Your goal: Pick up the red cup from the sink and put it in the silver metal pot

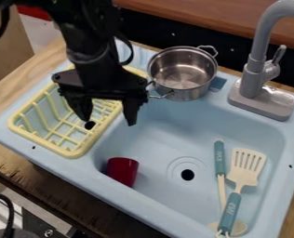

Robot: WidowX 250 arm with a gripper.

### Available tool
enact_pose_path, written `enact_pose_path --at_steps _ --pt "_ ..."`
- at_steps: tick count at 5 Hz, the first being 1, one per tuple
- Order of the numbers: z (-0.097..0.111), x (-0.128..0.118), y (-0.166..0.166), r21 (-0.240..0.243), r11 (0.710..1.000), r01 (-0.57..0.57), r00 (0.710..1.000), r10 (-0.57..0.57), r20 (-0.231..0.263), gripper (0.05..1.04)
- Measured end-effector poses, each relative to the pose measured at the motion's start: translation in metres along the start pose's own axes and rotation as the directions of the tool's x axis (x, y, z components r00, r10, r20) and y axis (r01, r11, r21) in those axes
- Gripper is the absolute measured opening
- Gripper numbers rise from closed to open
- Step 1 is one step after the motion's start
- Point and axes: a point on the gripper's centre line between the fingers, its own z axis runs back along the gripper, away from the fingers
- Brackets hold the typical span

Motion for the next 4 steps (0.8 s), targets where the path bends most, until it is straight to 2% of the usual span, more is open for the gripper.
enact_pose_path --at_steps 1,2,3,4 --pt "-0.015 -0.007 -0.012 0.04 0.999 0.023 1.0 -0.023 -0.003 0.997" --pt "-0.023 -0.014 -0.02 0.044 0.998 0.045 0.999 -0.046 0.008 0.997" --pt "-0.034 -0.022 -0.023 0.024 0.999 0.045 0.999 -0.045 0.005 0.997" --pt "-0.037 -0.028 -0.023 0.043 0.997 0.065 0.998 -0.065 0.002 0.997"
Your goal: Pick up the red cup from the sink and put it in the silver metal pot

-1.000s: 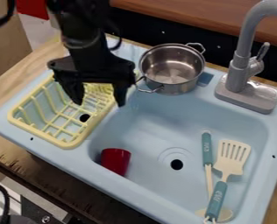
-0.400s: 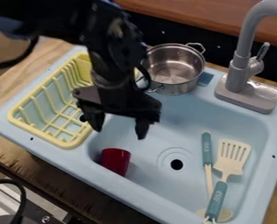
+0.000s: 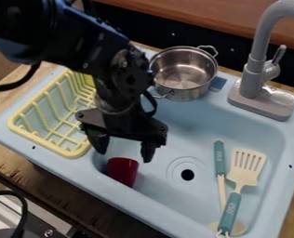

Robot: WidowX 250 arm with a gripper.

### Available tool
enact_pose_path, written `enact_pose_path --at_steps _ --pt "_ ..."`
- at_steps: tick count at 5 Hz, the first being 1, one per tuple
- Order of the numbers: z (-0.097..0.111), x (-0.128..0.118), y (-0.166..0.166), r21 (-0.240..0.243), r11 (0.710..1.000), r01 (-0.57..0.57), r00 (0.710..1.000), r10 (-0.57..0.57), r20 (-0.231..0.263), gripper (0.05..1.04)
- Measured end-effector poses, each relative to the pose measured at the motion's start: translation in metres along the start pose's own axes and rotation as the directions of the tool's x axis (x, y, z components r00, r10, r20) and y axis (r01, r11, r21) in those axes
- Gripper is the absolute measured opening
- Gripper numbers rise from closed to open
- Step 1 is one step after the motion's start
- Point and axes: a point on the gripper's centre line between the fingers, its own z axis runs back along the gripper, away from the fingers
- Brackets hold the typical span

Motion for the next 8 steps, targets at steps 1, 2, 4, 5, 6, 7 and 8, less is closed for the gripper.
enact_pose_path --at_steps 1,2,4,5,6,7,8 --pt "-0.008 -0.001 -0.001 0.029 1.0 0.005 1.0 -0.005 -0.007 0.997" --pt "-0.013 -0.002 -0.002 0.056 0.998 0.0 1.0 0.0 -0.001 0.997" --pt "-0.032 -0.008 0.001 0.105 0.994 -0.023 1.0 0.023 0.007 0.997" --pt "-0.039 -0.012 0.002 0.127 0.992 -0.014 1.0 0.015 -0.009 0.997" --pt "-0.045 -0.014 0.003 0.138 0.99 -0.018 1.0 0.021 -0.02 0.997" --pt "-0.048 -0.012 0.002 0.146 0.989 -0.037 0.999 0.039 -0.013 0.967" --pt "-0.047 -0.011 0.002 0.134 0.99 -0.044 0.998 0.049 -0.034 0.814"
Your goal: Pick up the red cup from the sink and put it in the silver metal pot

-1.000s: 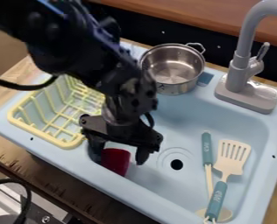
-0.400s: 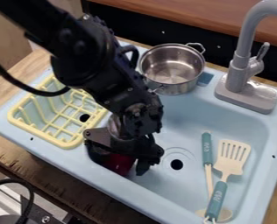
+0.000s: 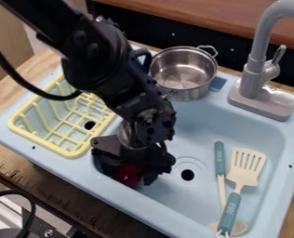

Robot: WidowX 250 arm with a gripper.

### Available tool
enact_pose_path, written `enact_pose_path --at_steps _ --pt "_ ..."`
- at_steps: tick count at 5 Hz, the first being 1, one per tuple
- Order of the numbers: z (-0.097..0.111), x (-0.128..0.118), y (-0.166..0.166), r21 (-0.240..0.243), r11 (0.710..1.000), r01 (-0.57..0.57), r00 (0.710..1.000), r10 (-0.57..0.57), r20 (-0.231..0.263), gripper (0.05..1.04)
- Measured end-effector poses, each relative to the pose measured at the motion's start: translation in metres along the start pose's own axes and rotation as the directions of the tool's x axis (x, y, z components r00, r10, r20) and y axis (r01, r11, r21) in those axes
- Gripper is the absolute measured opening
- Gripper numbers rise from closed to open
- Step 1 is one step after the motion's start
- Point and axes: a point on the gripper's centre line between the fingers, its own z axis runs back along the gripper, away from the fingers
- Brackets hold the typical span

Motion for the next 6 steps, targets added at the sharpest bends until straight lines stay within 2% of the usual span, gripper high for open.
enact_pose_path --at_steps 1,3,5,6 --pt "0.005 0.0 0.003 -0.013 1.0 -0.012 1.0 0.012 -0.024 0.812" --pt "0.046 0.022 0.002 -0.023 0.996 -0.087 0.996 0.086 -0.039 0.812" --pt "0.099 0.064 0.0 -0.105 0.969 -0.226 0.974 0.223 -0.039 0.812" --pt "0.12 0.098 0.0 -0.161 0.933 -0.322 0.945 0.327 -0.001 0.812"
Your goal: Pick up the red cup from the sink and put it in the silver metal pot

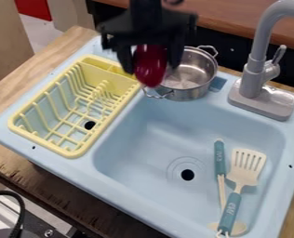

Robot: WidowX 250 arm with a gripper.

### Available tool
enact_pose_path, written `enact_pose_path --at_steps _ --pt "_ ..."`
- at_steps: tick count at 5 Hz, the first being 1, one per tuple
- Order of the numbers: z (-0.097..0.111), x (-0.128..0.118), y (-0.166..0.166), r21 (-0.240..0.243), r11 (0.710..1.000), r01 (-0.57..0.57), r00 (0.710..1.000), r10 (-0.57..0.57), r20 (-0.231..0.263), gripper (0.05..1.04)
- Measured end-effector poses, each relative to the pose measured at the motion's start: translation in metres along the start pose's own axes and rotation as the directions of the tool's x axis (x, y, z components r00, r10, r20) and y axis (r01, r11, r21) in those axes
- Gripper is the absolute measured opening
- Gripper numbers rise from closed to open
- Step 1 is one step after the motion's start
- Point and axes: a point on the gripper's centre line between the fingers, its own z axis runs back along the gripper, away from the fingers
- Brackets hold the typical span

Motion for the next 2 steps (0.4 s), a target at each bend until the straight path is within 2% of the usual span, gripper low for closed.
enact_pose_path --at_steps 1,2 --pt "-0.002 0.026 -0.016 -0.009 0.995 -0.103 0.994 0.104 0.032 0.812" --pt "-0.02 0.043 -0.024 0.022 0.985 -0.169 0.984 0.167 0.054 0.812"
